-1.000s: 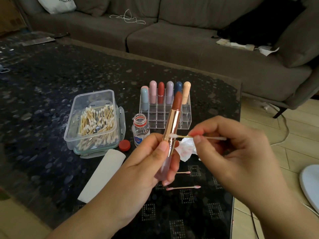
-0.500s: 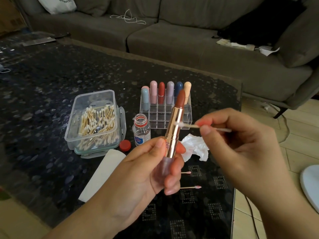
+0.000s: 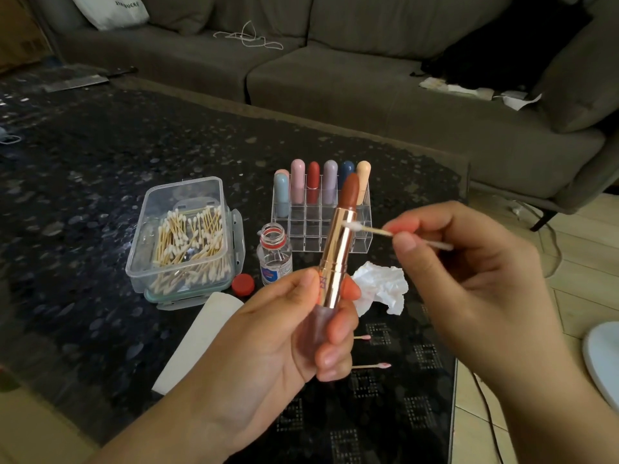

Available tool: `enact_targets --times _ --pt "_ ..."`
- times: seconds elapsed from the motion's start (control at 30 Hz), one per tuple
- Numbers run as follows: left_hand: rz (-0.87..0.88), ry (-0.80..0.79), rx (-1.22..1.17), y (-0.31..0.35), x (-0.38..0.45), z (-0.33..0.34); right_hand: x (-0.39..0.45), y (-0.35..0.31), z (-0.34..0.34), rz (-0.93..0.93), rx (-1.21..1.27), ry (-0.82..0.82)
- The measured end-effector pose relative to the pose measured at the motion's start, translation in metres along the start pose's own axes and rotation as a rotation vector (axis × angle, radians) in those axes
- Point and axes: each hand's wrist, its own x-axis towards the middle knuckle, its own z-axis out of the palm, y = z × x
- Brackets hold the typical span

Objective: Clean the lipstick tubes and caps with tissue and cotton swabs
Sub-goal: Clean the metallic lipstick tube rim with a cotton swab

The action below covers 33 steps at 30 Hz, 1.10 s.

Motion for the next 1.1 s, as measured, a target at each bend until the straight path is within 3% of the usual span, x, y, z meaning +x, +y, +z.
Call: enact_targets --times 0.2,0.27,0.37,0.53,0.63,0.7,0.8,0.97,1.1 --pt "-0.039 -0.08 -0.091 -0.0001 0.0011 -0.0034 -0.0017 -0.0011 0.0026 0.003 0.061 -0.082" --pt "-0.038 -0.106 -0.112 0.0002 0.0009 -0.0029 0.0001 -0.0004 0.0015 0.005 0.053 -0.038" --pt "-0.026 -0.023 -0.052 -0.001 0.0004 -0.0002 0.0015 -0.0014 -0.0008 -0.006 -0.016 0.01" --pt "0.069 0.13 0.202 -0.0039 -0.0005 0.0027 -0.0031 -0.0033 0.0027 -0.031 -0.069 -0.054" --pt "0.113 0.171 0.313 -0.0048 -0.0008 0.0023 -0.0008 -0.0019 0.0021 -0.012 -0.092 0.024" --pt "0.121 0.181 0.355 -0.0053 0.0 0.0029 -0.0013 -0.0023 0.0023 -0.019 -0.092 -0.018" --pt "0.135 0.2 0.352 -0.0055 0.0003 0.0036 -0.0033 -0.0035 0.004 -0.037 -0.091 -0.095" --pt "0.095 0.206 0.276 -0.0024 -0.0025 0.0039 -0.0004 -0.0029 0.0032 -0.016 -0.098 0.013" --pt "0.102 0.213 0.285 -0.0041 -0.0032 0.0035 -0.0038 -0.0042 0.004 -0.045 -0.099 -0.073"
